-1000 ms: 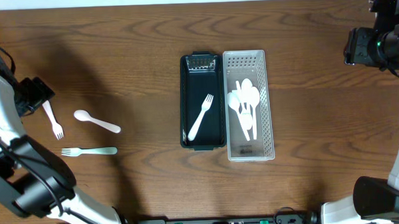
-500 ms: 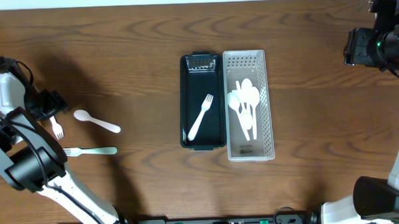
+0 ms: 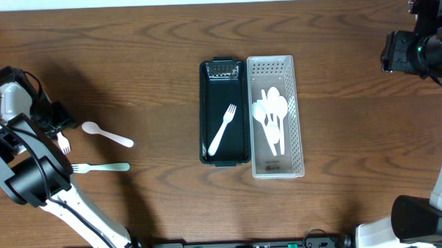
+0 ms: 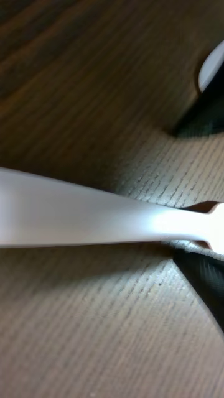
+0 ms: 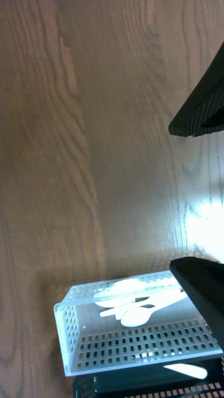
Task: Pack container
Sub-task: 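Lower the left gripper onto a second white fork and grasp it, then carry the fork right and release it into the green basket, then move the left gripper back left and grasp a white spoon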
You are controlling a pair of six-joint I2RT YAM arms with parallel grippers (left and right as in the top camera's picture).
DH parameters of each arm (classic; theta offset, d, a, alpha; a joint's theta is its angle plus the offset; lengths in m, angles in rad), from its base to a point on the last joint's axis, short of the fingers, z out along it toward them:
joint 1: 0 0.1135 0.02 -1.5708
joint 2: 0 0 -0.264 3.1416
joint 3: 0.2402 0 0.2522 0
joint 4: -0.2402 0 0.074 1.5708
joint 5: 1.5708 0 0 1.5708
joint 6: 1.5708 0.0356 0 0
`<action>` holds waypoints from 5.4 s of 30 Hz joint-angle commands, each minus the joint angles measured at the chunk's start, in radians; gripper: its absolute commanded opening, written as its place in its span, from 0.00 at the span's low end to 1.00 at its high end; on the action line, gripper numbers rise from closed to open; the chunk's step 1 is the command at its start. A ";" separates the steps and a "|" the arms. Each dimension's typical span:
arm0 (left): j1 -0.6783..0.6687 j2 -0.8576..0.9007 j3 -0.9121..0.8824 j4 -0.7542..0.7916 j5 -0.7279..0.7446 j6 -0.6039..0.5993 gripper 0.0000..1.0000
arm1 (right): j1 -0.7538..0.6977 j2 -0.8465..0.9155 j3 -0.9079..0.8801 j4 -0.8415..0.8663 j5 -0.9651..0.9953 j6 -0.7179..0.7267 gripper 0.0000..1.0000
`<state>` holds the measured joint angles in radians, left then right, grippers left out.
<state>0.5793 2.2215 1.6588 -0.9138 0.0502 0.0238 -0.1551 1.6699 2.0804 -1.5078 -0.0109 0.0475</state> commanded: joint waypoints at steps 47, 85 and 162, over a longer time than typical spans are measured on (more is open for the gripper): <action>-1.108 -0.271 -0.023 -0.011 0.141 -0.262 0.06 | -0.008 0.001 -0.003 0.031 0.006 -0.011 0.66; -0.333 -0.631 0.026 -0.251 -0.077 -0.558 0.98 | -0.008 0.001 -0.003 0.024 0.007 -0.045 0.69; -0.248 -0.129 -0.314 0.177 -0.201 -0.763 0.84 | -0.008 0.001 -0.003 -0.037 0.007 0.000 0.68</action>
<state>0.3260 2.0556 1.3849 -0.7277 -0.1127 -0.7216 -0.1551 1.6699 2.0804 -1.5444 -0.0078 0.0376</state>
